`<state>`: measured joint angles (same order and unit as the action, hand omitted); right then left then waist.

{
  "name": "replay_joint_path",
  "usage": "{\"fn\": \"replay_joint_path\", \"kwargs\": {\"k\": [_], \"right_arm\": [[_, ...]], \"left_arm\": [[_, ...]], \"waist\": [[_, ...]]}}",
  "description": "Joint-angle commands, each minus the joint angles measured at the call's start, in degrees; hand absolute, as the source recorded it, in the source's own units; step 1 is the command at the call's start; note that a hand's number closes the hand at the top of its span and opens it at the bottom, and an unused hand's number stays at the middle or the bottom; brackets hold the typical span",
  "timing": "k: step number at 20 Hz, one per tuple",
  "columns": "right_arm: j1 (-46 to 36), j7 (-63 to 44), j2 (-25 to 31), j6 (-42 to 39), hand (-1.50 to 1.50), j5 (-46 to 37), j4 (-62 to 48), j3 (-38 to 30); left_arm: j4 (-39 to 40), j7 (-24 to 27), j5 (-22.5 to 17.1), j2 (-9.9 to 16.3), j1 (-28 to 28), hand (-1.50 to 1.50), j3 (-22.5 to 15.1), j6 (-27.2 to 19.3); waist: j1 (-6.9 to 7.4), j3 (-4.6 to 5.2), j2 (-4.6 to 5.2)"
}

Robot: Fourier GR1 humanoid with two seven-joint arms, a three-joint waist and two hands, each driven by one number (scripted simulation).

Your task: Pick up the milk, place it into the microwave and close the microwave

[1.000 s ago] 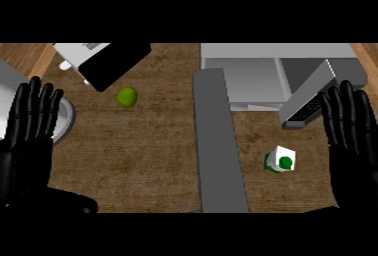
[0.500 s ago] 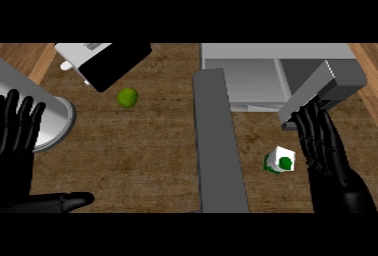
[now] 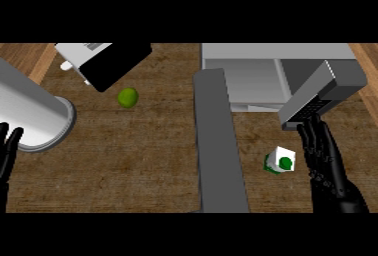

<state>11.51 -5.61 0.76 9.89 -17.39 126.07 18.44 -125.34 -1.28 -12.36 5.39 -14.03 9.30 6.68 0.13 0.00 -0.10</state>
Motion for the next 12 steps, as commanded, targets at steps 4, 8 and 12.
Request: {"fn": "replay_joint_path", "kwargs": {"k": [4,8,12], "right_arm": [[5.3,8.2,0.3,1.1,-1.50,3.1,-5.5,-1.5],[3.8,12.0,1.1,0.2,-1.50,5.2,-11.5,-5.3],[3.2,15.7,-0.7,1.6,-1.50,6.8,-18.7,-7.1]], "left_arm": [[-3.1,-1.3,-5.0,0.7,-3.4,-1.50,4.3,3.8],[-2.7,2.7,-2.9,-1.9,-6.6,-1.50,3.6,6.1],[-6.7,-0.3,-11.6,1.6,-10.5,-1.50,10.5,9.4]], "waist": [[-0.09,-0.01,0.03],[-0.03,-0.02,0.05],[0.39,-0.02,0.01]]}}
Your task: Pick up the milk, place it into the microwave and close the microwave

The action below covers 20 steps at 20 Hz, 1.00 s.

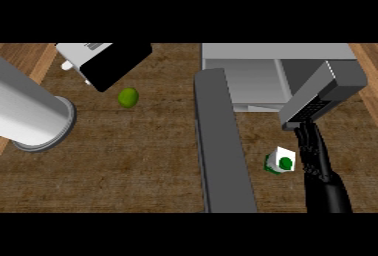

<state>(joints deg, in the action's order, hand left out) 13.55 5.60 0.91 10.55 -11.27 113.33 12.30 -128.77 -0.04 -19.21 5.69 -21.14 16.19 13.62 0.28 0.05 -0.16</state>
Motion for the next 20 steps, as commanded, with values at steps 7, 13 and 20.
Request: {"fn": "replay_joint_path", "kwargs": {"k": [7,13,20], "right_arm": [[1.9,6.6,1.1,0.8,-1.50,4.6,-8.8,-7.7],[-0.5,14.6,3.1,-1.5,-1.50,7.3,-21.2,-13.2],[-4.1,26.3,2.7,-3.8,-1.50,8.3,-36.7,-15.5]], "left_arm": [[-7.1,-1.7,-3.6,-2.4,-7.0,-1.50,3.3,4.4],[-0.8,-1.4,-3.5,-1.5,-2.1,-1.50,4.9,5.7],[-3.9,-3.6,-4.2,-3.1,-3.1,-1.50,6.9,6.6]], "waist": [[0.08,-0.06,0.05],[-0.10,-0.06,0.14],[0.01,-0.07,0.14]]}}
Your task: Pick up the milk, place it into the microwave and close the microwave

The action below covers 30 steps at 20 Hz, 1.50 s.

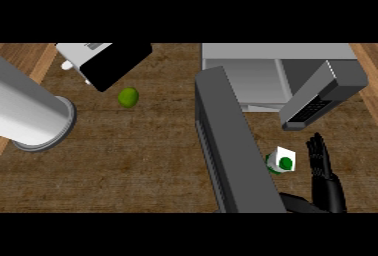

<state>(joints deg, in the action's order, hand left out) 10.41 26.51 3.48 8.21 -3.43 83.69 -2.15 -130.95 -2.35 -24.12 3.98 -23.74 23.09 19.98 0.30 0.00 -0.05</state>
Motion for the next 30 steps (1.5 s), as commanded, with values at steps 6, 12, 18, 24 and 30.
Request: {"fn": "replay_joint_path", "kwargs": {"k": [6,12,18,24,30], "right_arm": [[-8.4,10.3,2.7,-4.1,-1.50,2.5,-18.7,-5.3],[-9.8,19.2,1.3,-1.8,-1.50,1.0,-28.7,-6.4],[-20.6,25.5,3.8,0.2,-1.50,-0.6,-45.5,-9.3],[-24.0,31.5,5.3,-2.7,1.50,0.5,-54.9,-11.0],[-28.7,37.5,2.5,4.2,1.50,-3.6,-57.3,-8.9]], "left_arm": [[0.6,-0.1,0.9,-2.3,1.3,-1.50,1.8,2.8],[0.3,-3.8,-2.0,-0.1,3.9,-1.50,3.9,0.8],[-5.4,-5.7,-4.2,-2.7,0.5,-1.50,4.1,2.0],[-0.9,2.2,-4.0,-3.9,-5.7,-1.50,5.2,8.9],[-1.0,-0.8,-2.7,-3.6,-1.6,-1.50,4.2,6.8]], "waist": [[-0.02,-0.01,0.04],[-0.07,-0.02,0.06],[0.31,-0.06,0.12],[0.56,-0.04,0.07],[0.52,-0.05,0.12]]}}
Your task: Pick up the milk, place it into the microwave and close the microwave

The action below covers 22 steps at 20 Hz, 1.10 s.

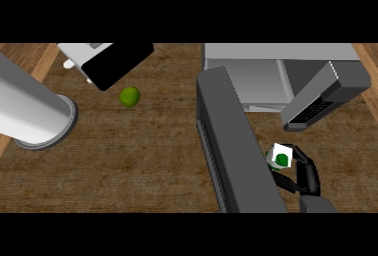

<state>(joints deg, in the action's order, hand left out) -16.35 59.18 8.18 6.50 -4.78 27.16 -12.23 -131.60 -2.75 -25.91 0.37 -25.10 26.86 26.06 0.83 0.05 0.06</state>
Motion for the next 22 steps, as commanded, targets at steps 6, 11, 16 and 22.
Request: {"fn": "replay_joint_path", "kwargs": {"k": [6,11,16,22], "right_arm": [[-0.3,4.9,-1.2,-2.4,1.50,0.3,3.4,1.0],[-8.7,6.2,5.5,-13.2,1.50,-1.0,-4.4,1.8],[-13.1,4.3,10.1,-24.7,1.50,-1.7,-5.7,3.9],[-12.4,4.7,4.8,-23.8,1.50,-1.6,-1.7,6.6]], "left_arm": [[3.5,1.9,1.1,0.0,1.2,-1.50,2.6,2.7],[-1.3,-0.4,-3.4,0.7,-1.5,-1.50,3.5,2.6],[1.9,-0.1,-2.3,1.1,1.1,-1.50,3.0,2.6],[-0.8,-1.9,-2.6,-0.3,-0.2,-1.50,3.3,1.2]], "waist": [[-0.64,-0.04,-0.11],[1.52,-0.24,0.32],[0.89,-0.18,0.32],[-0.09,-0.10,-0.05]]}}
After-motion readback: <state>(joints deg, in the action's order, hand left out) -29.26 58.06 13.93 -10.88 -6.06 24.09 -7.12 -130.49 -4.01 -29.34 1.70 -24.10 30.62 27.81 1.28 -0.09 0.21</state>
